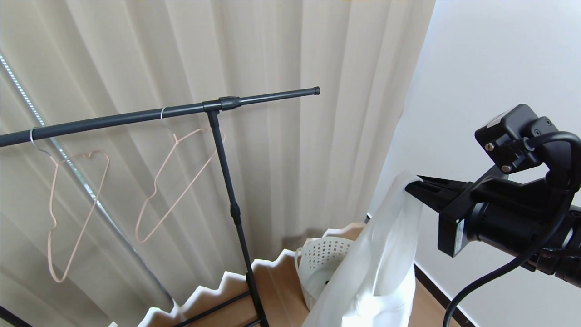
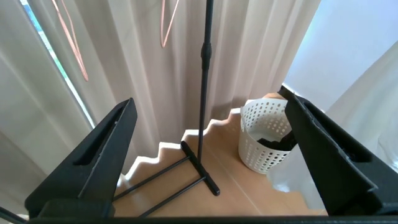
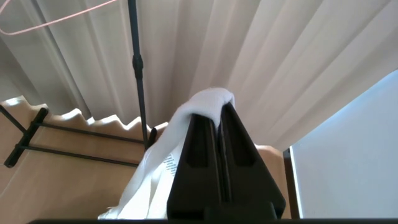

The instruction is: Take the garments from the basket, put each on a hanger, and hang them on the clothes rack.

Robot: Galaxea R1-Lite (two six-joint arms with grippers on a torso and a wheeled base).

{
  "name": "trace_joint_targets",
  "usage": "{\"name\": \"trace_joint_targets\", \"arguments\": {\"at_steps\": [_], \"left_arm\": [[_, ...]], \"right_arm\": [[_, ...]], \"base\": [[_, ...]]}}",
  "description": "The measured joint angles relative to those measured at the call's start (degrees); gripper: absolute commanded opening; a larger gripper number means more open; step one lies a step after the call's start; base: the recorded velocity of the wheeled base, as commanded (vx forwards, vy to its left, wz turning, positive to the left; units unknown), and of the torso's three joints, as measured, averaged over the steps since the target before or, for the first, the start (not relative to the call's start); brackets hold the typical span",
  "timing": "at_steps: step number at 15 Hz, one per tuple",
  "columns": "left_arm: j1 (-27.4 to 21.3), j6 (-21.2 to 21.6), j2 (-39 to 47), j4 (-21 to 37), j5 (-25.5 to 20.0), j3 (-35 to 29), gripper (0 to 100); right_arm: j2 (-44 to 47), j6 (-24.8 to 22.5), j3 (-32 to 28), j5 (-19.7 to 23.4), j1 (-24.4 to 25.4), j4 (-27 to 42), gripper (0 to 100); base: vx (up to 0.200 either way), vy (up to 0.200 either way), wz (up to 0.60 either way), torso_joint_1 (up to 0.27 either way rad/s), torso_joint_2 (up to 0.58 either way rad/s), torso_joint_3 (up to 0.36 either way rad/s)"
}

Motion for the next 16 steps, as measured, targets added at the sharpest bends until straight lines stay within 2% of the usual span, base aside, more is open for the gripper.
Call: {"name": "trace_joint_targets", "arguments": {"at_steps": [9,16], "left_arm": [[0.00,-0.01,0.00,-0.04,0.06,0.00,100],[0.00,-0.01,0.00,-0.04,0.09,-0.01,100]], "right_arm": [[-0.07,-0.13,0.09,-0.11,0.02,-0.02,0],[-0.13,-0.13,1.02,0.05,-0.15,-0.07,0]], "base": [[0.000,0.000,0.00,0.016,-0.03,0.072],[0.000,0.000,0.60,0.004,0.00,0.009]]}}
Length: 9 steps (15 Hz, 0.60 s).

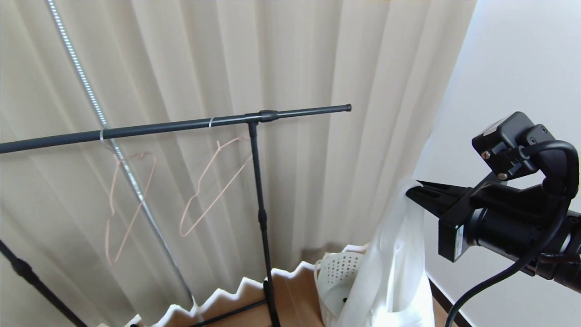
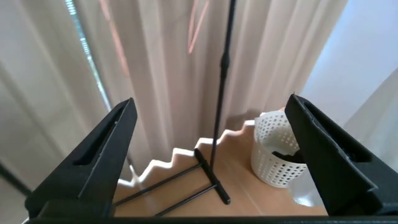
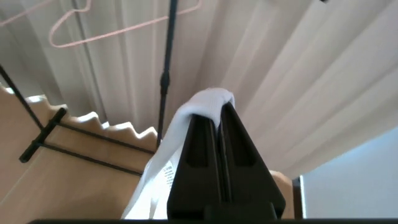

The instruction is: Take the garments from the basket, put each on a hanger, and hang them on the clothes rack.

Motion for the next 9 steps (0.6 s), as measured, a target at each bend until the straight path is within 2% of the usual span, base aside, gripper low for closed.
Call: {"name": "trace_joint_targets", "arguments": {"at_steps": [4,9], "left_arm": [[0.00,-0.02,0.00,0.00,0.00,0.00,100],[0.02,0.00,0.00,0.00,-0.02,0.00,100]], "right_arm": [[0.04,-0.05,0.30,0.00,0.00,-1.87,0],[0.09,-1.97,0.80,-0.05,-0.84,-2.08,0]], "base": [[0.000,0.000,0.60,0.002,0.00,0.006],[0.000,0.000,0.00,0.000,0.00,0.000]]}}
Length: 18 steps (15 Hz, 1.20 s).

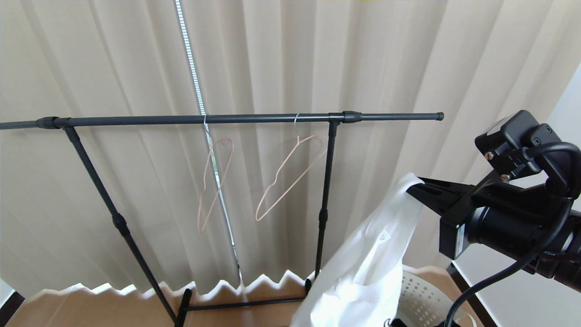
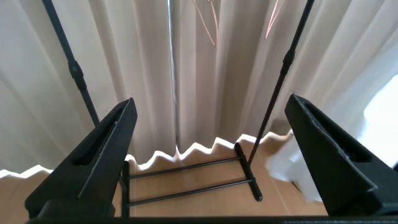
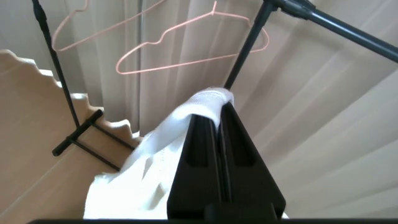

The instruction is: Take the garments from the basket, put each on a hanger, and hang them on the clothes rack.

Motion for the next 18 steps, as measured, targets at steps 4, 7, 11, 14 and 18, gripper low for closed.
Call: {"name": "trace_joint_targets", "arguments": {"at_steps": [4,7,11,14,18], "left_arm": [[-0.02,0.00,0.00,0.00,0.00,0.00,100],[-0.02,-0.07,0.00,0.00,0.00,0.00,100],[-0.06,-0.05,0.00,0.00,0.02,0.00,100],[-0.04,-0.02,0.00,0.00,0.02,0.00,100],[-0.04,-0.07,0.00,0.04,0.09,0.01,100]], "right_arm": [[0.00,-0.11,0.27,0.00,-0.15,0.02,0],[0.00,-0.11,0.39,0.02,-0.15,-0.61,0],[-0.09,-0.13,0.50,0.00,-0.09,-0.83,0],[-0.09,-0.10,0.50,0.06,-0.12,-0.79,0],[-0.13,-0.13,0.55,0.00,-0.22,-0.79,0]], "base": [[0.000,0.000,0.00,0.000,0.00,0.000],[0.000,0.200,0.00,0.002,0.00,0.002],[0.000,0.150,0.00,0.007,0.00,-0.001],[0.000,0.000,0.20,0.002,0.00,0.001],[0.000,0.000,0.30,-0.001,0.00,0.000]]}}
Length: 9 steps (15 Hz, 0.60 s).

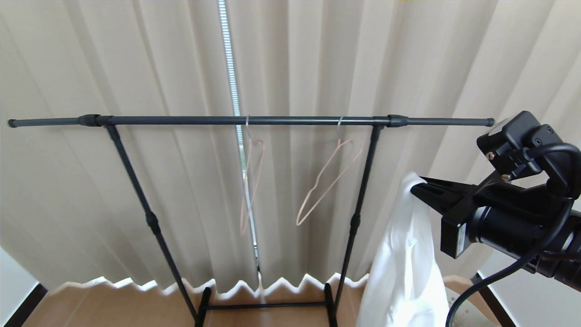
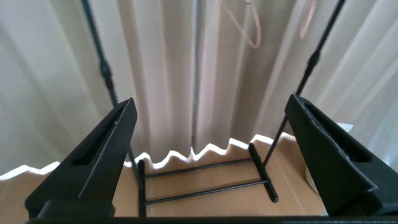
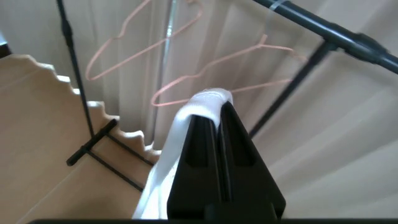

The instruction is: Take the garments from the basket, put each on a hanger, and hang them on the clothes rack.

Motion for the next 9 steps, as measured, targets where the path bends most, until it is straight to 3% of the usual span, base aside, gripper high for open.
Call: {"name": "trace_joint_targets", "arguments": {"at_steps": [9], "left_arm": [[0.01,0.22,0.00,0.05,-0.04,0.10,100]], "right_arm": [[-0.80,-1.94,0.68,-0.22,-1.61,0.11,0]], "base": [[0.000,0.000,0.00,0.000,0.00,0.000]]}}
